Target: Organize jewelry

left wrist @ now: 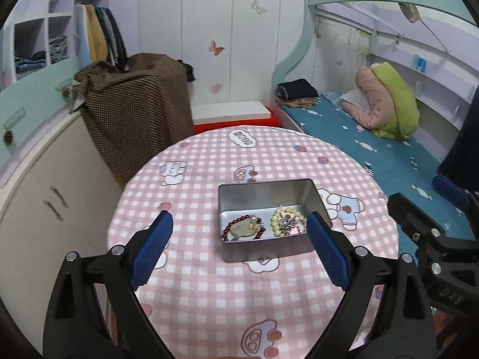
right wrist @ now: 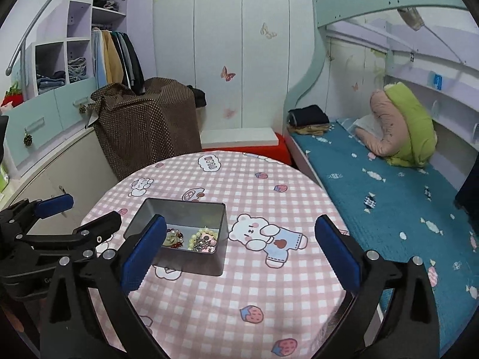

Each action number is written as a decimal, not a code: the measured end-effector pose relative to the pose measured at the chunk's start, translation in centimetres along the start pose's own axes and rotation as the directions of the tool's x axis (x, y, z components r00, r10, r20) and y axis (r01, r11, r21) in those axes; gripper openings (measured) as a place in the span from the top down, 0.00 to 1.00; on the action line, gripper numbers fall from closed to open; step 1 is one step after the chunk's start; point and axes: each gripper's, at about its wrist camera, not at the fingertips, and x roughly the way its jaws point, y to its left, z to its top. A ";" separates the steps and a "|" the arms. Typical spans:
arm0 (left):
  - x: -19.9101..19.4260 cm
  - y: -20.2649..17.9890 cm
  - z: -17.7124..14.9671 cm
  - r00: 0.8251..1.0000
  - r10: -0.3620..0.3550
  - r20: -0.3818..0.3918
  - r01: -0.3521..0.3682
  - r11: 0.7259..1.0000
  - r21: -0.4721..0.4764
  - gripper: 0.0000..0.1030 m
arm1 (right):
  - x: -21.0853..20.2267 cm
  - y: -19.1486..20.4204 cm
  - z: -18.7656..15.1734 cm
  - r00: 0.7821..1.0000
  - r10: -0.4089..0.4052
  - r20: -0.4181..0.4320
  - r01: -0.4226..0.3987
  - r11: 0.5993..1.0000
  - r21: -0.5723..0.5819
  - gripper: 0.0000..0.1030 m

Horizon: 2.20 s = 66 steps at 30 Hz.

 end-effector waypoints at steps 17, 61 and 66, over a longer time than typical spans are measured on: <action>-3.2 0.4 -0.6 0.998 0.038 0.057 -0.036 0.999 -0.032 0.12 | -2.1 0.9 -0.2 0.999 -0.003 0.041 0.004 1.000 -0.010 0.07; -1.9 0.7 -0.4 1.000 0.023 0.018 -0.022 0.999 -0.035 0.12 | -1.4 0.9 -0.2 1.000 -0.014 0.012 0.014 1.000 0.007 0.07; -1.9 0.6 -0.4 1.000 0.024 0.017 -0.023 0.999 -0.034 0.12 | -1.4 0.9 -0.1 1.000 -0.012 0.009 0.012 1.000 0.010 0.07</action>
